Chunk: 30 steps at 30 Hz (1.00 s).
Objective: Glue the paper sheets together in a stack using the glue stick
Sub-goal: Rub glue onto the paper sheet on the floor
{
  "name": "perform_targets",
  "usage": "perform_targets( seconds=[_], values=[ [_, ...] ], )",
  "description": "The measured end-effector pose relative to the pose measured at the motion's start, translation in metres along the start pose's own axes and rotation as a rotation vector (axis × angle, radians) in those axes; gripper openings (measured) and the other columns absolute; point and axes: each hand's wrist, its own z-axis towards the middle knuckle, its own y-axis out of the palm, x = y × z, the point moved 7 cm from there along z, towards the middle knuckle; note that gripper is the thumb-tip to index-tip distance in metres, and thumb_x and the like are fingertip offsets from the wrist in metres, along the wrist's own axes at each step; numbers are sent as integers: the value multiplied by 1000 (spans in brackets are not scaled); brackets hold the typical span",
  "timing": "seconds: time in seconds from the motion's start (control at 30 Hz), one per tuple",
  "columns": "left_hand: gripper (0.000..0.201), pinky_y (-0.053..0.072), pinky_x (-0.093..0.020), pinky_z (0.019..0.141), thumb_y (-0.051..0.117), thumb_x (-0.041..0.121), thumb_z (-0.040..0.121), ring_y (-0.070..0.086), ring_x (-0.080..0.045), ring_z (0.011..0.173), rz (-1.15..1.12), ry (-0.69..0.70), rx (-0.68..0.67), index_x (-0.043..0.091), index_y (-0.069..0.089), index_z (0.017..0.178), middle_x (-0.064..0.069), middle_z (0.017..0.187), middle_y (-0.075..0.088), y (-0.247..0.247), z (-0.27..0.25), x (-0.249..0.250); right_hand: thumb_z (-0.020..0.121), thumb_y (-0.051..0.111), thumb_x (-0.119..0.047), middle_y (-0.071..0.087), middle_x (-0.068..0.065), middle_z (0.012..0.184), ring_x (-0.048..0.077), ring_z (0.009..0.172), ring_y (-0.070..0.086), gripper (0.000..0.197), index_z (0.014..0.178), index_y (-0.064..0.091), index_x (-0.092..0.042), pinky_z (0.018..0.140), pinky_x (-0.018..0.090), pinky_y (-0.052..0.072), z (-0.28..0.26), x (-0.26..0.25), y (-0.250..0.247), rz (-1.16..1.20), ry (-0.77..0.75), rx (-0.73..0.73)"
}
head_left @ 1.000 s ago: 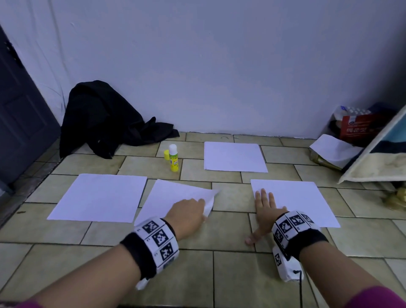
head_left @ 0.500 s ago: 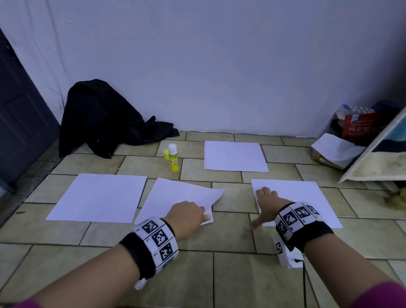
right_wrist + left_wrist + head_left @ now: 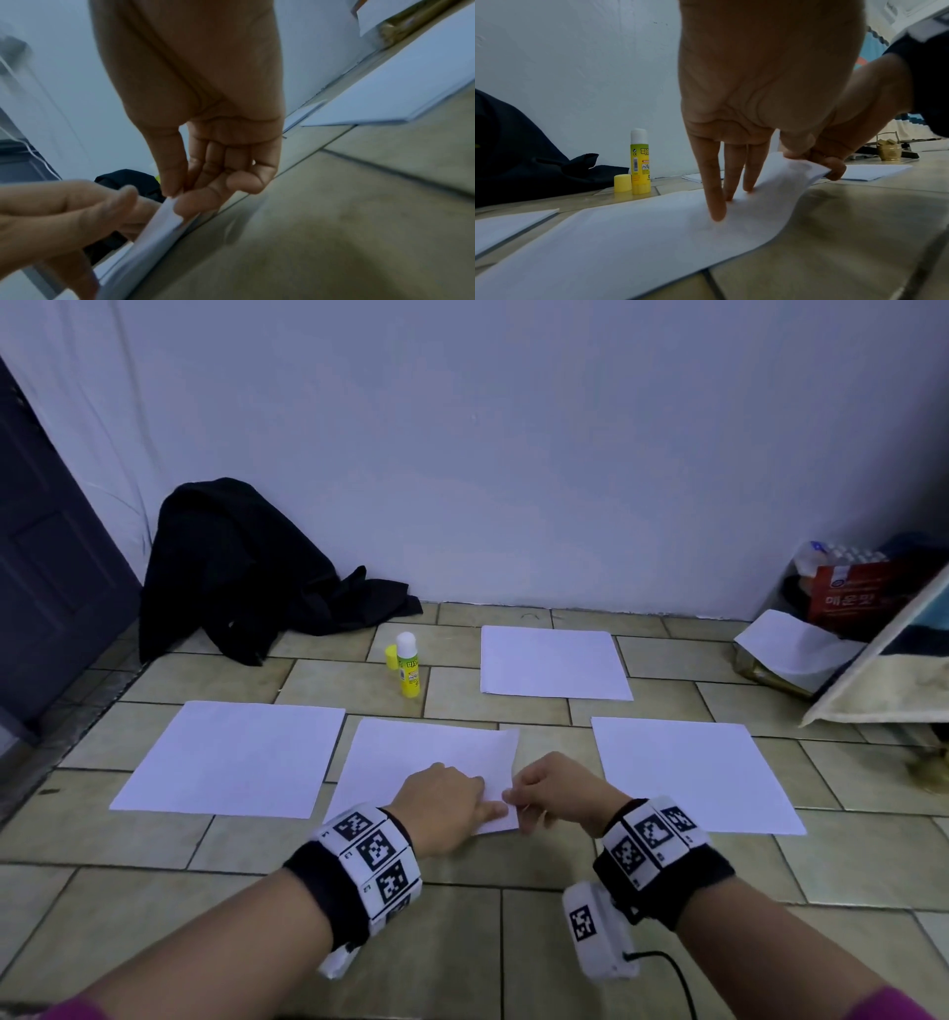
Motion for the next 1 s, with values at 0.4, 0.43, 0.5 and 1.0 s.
perform_targets(
  seconds=[0.4, 0.43, 0.5, 1.0],
  values=[
    [54, 44, -33, 84, 59, 52, 87, 53, -26, 110, 34, 64, 38, 13, 54, 124, -7, 119, 60, -3, -5, -6, 81, 76, -18, 56, -6, 39, 3, 32, 48, 34, 58, 55, -6, 40, 15, 35, 9, 18, -6, 39, 105, 75],
    [55, 44, -33, 89, 57, 52, 88, 52, -25, 113, -16, 54, 24, 15, 54, 129, -6, 123, 59, -4, -5, -9, 81, 75, -18, 56, -6, 37, 2, 31, 48, 33, 58, 56, -6, 38, 14, 35, 9, 20, -7, 31, 115, 82],
    [54, 41, -30, 89, 55, 53, 90, 51, -24, 116, -101, 40, -16, 18, 55, 131, -2, 125, 59, -6, -5, -13, 82, 75, -18, 54, -6, 35, 2, 30, 46, 33, 58, 56, -5, 37, 13, 35, 9, 26, -11, 5, 143, 93],
    [53, 43, -34, 87, 32, 14, 101, 50, -24, 121, 78, 25, 281, 13, 17, 152, -2, 153, 34, -25, -22, 7, 94, 54, -41, 61, 4, 80, 18, 65, 54, 33, 91, 52, -9, 61, 30, 44, 2, 7, -32, 209, 11, 445]
  ],
)
